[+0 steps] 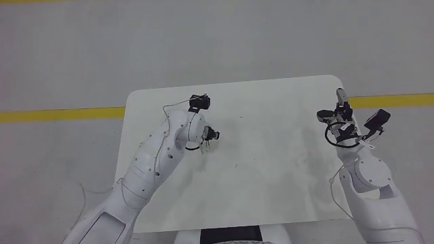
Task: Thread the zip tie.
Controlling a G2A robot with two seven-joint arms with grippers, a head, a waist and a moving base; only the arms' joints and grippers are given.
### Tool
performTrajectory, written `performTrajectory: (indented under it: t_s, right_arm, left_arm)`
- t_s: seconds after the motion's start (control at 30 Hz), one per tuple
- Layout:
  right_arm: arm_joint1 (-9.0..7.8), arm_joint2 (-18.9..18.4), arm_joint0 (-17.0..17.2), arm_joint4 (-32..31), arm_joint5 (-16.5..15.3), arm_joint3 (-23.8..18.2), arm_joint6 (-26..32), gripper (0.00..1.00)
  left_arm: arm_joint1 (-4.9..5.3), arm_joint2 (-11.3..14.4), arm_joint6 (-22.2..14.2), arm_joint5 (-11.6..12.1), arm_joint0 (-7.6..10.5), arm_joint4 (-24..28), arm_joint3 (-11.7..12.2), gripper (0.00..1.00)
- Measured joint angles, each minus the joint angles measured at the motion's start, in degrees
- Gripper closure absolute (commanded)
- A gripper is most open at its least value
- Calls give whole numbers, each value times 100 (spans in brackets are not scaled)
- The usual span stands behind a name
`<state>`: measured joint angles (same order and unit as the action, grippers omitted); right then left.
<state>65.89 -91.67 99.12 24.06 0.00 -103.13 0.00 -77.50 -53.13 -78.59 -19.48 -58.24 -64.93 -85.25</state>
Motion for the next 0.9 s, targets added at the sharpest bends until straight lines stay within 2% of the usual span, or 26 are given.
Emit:
performTrajectory:
  t_s: [0.03,0.17,0.43,0.57,0.67,0.9]
  right_arm:
    - [0,0,0,0,0,0,0,0]
    - [0,0,0,0,0,0,0,0]
    - [0,0,0,0,0,0,0,0]
    - [0,0,0,0,0,0,0,0]
    - [0,0,0,0,0,0,0,0]
    - [0,0,0,0,0,0,0,0]
  left_arm:
    - [-12,-23,-6,0,-14,-16,-17,73]
    - [-64,-117,-48,0,-82,-113,-38,75]
    - [-155,-113,-28,0,-108,-136,90,78]
    - [-194,-76,70,0,-104,-101,316,80]
    - [-221,-40,157,0,-64,-34,535,89]
    - [-276,57,349,0,55,149,893,82]
